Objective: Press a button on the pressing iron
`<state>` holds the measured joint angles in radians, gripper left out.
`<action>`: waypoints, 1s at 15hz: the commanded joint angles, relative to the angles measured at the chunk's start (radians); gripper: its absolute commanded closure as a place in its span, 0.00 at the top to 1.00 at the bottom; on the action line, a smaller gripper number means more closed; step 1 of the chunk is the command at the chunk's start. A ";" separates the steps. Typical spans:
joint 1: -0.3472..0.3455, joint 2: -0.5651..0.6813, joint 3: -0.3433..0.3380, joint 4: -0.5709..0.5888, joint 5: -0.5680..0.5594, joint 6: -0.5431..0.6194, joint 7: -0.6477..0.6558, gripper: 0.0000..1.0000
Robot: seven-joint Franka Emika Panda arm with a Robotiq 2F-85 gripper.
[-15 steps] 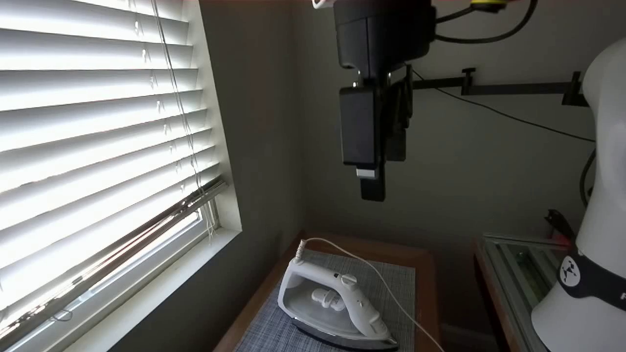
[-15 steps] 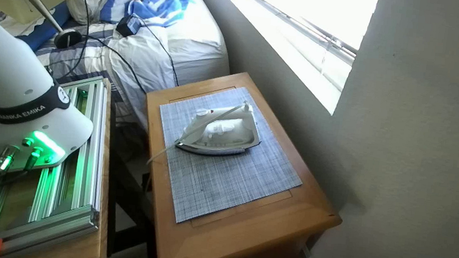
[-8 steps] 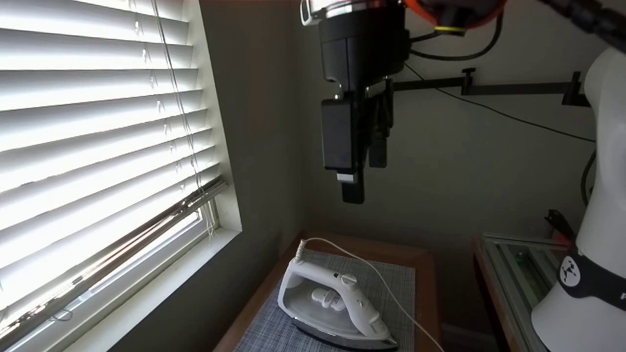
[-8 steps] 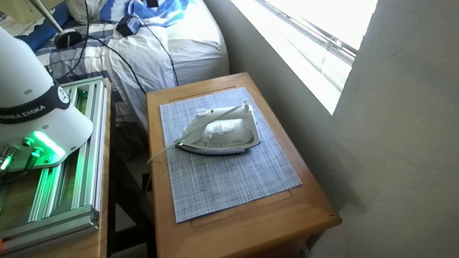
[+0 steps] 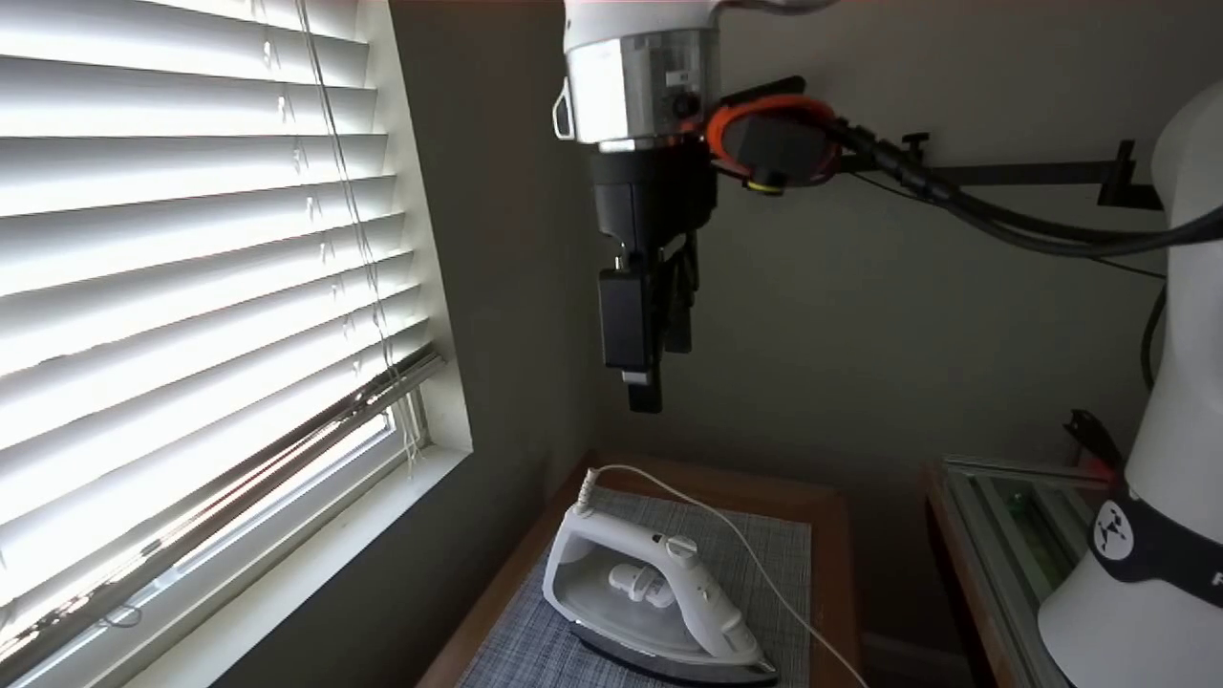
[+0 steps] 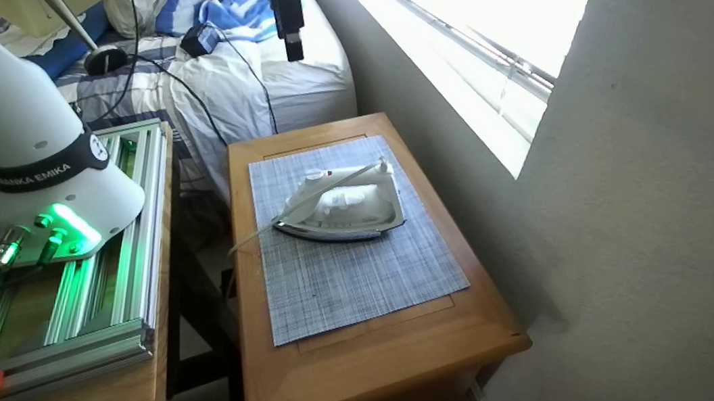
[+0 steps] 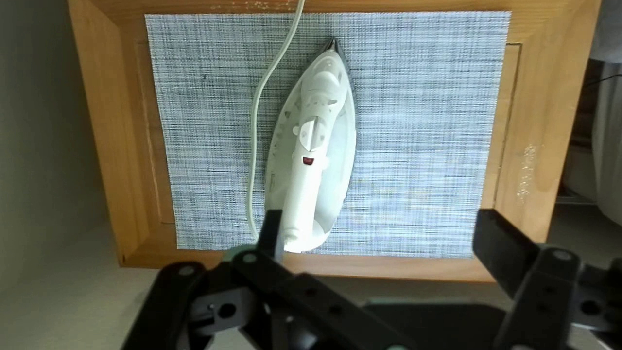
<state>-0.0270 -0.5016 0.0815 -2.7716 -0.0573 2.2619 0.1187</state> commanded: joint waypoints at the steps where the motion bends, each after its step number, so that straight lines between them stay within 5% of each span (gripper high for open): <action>1: -0.016 0.134 -0.037 0.001 -0.027 0.118 -0.036 1.00; 6: -0.016 0.268 -0.086 0.001 0.016 0.200 -0.057 1.00; 15: -0.028 0.287 -0.074 0.004 -0.010 0.226 0.027 1.00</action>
<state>-0.0468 -0.2362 0.0050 -2.7683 -0.0659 2.4497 0.0961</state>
